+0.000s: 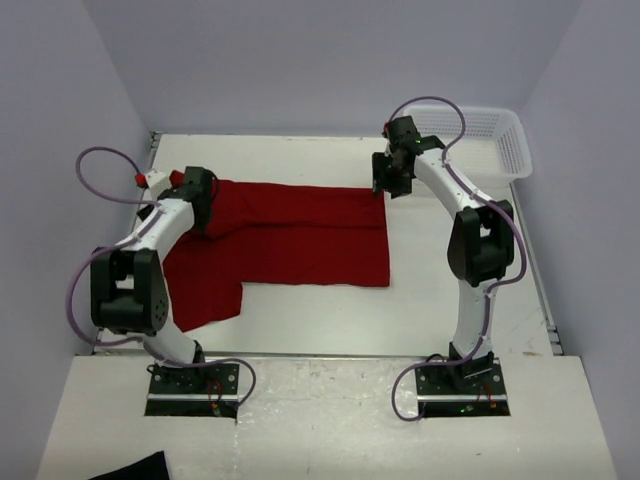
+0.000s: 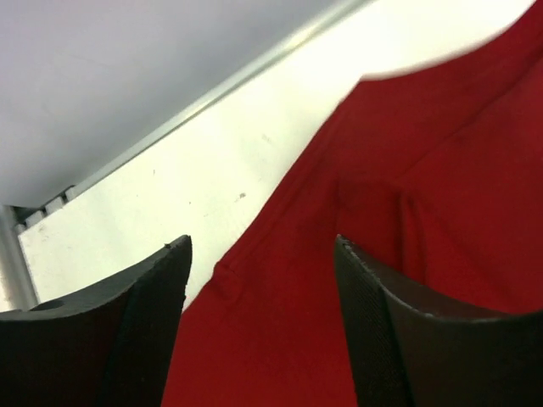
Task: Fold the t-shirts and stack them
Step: Fold the flattened tshirt in 1/3 of the way
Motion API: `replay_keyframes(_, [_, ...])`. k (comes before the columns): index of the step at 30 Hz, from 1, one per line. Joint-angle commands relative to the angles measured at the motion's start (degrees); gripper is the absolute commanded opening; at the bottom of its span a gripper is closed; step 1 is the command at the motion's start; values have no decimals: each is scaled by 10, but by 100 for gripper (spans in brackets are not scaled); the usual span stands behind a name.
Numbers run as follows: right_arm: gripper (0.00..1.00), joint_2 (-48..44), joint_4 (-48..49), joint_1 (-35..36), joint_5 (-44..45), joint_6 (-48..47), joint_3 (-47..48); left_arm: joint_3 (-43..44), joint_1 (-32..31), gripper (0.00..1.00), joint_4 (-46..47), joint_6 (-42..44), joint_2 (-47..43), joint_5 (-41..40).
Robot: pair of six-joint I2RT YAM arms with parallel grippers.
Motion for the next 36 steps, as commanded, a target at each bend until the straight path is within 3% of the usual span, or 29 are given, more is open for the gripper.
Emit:
replay_keyframes(1, [55, -63, 12, 17, 17, 0, -17, 10, 0, 71, 10, -45, -90, -16])
replay_keyframes(5, [61, -82, 24, 21, 15, 8, -21, 23, 1, 73, 97, 48, -125, 17])
replay_keyframes(6, [59, -84, 27, 21, 8, 9, -21, 23, 1, 62, 170, 128, -122, 77])
replay_keyframes(7, [36, -83, 32, 21, -11, 11, -21, 27, 2, 50, 207, 171, -115, 122])
replay_keyframes(8, [11, -81, 33, 21, -22, 13, -21, 39, 6, 26, 227, 218, -102, 169])
replay_keyframes(9, [0, -81, 33, 21, -30, 18, -25, 54, 7, 0, 221, 215, -63, 212])
replay_keyframes(15, [0, -120, 120, 34, -156, 67, -135, 164, 16, 0, 239, 261, 100, 426])
replay_keyframes(26, [0, -158, 174, 148, -97, 83, -285, 230, 16, 0, 279, 281, 203, 466])
replay_keyframes(36, [0, -134, 175, 182, -74, 122, -318, 266, 16, 0, 284, 285, 274, 489])
